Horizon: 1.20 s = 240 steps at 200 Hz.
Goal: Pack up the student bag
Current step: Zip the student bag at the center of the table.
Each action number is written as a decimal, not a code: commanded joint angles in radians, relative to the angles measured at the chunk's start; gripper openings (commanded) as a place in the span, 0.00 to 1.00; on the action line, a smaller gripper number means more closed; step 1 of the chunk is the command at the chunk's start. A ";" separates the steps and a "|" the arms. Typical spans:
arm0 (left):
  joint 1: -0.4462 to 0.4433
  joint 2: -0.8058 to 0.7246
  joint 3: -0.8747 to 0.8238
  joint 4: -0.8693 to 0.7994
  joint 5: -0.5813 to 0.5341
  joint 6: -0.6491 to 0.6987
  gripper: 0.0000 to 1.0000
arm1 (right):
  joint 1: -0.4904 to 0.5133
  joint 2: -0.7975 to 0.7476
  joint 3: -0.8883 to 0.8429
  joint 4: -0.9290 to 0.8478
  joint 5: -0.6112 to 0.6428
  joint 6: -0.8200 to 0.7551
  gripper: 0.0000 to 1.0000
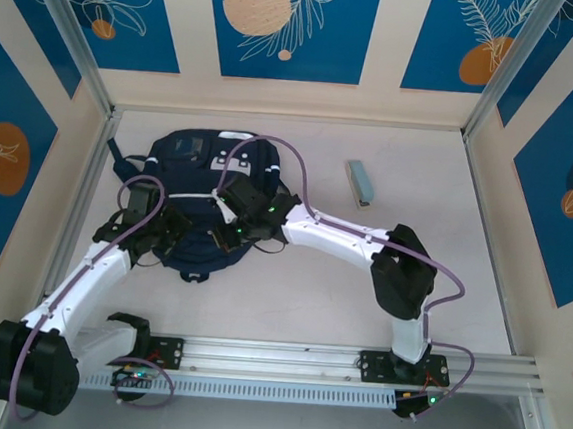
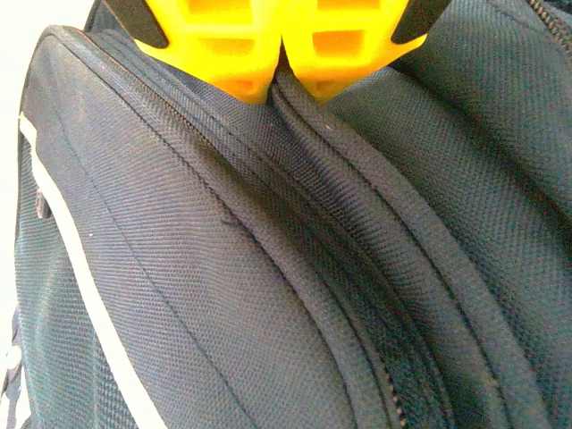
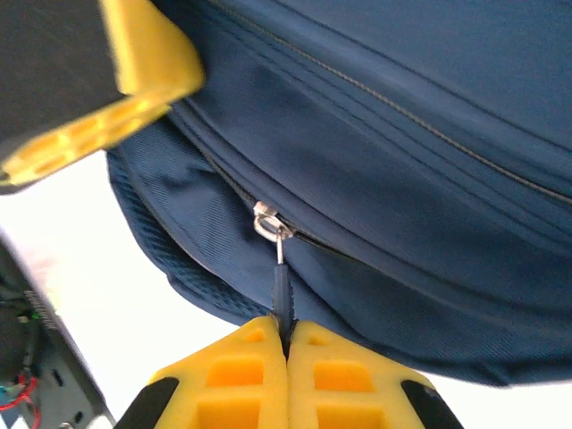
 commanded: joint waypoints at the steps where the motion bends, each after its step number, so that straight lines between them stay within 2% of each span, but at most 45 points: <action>1: 0.010 0.012 0.014 -0.034 -0.068 0.078 0.00 | -0.033 -0.087 -0.017 -0.154 0.155 0.018 0.00; 47: 0.010 0.004 0.006 -0.057 -0.062 0.105 0.00 | -0.101 -0.133 -0.099 -0.189 0.211 0.046 0.00; 89: 0.011 0.003 0.009 -0.098 -0.024 0.144 0.00 | -0.179 -0.096 -0.081 -0.164 0.255 0.000 0.00; 129: 0.010 -0.009 0.006 -0.144 -0.020 0.168 0.00 | -0.271 -0.022 -0.026 -0.092 0.234 -0.055 0.00; 173: 0.010 -0.007 -0.012 -0.129 0.003 0.176 0.00 | -0.324 0.081 0.081 -0.058 0.243 -0.064 0.00; 240: 0.011 -0.003 -0.003 -0.125 0.033 0.188 0.00 | -0.336 0.233 0.272 -0.083 0.287 -0.004 0.00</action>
